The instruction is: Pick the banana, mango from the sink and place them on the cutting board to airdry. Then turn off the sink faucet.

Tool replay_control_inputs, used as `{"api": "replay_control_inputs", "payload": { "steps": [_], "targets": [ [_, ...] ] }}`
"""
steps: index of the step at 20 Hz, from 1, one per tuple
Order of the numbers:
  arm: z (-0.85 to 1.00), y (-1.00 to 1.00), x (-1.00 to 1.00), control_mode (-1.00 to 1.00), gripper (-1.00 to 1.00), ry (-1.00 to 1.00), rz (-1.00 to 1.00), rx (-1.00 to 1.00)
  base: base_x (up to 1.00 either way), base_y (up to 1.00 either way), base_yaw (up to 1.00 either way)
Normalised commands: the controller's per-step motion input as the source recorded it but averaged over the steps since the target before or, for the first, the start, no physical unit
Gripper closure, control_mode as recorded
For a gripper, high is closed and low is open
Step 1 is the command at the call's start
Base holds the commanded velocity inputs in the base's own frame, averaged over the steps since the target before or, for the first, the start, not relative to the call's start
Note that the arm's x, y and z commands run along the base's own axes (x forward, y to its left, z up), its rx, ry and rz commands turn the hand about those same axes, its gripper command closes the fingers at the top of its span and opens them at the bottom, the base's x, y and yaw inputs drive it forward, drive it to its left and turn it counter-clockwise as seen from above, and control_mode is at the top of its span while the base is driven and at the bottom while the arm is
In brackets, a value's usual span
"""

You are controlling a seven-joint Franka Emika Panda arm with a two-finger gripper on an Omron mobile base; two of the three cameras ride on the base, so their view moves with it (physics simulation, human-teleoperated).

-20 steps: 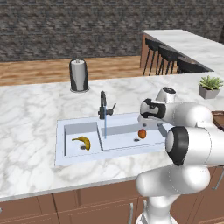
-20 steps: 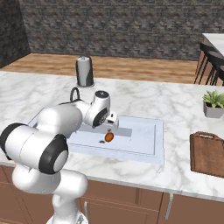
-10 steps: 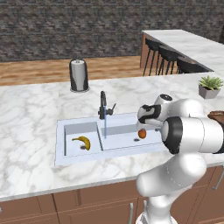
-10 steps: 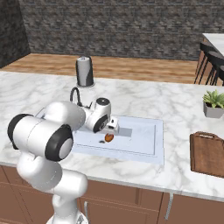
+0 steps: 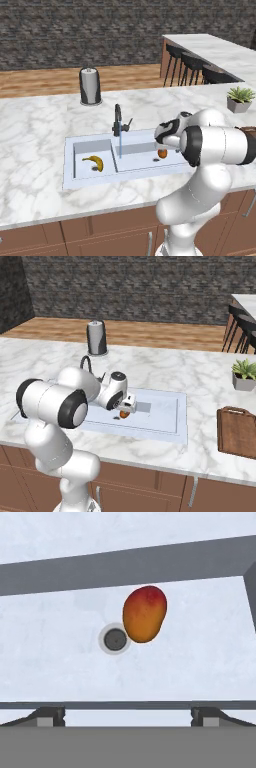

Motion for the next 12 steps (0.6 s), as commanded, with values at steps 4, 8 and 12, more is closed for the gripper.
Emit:
{"api": "replay_control_inputs", "payload": {
  "steps": [4, 8, 12],
  "targets": [
    [-0.11, -0.03, 0.1, -1.0, -1.0, 0.0, 0.0, 0.0, 0.0, 0.0, 0.0],
    [-0.13, 0.0, 0.16, -1.0, -1.0, 0.0, 0.0, 0.0, 0.0, 0.0, 0.0],
    [-0.14, 0.0, 0.16, -1.0, -1.0, 0.0, 0.0, 0.0, 0.0, 0.0, 0.0]
  ]
}}
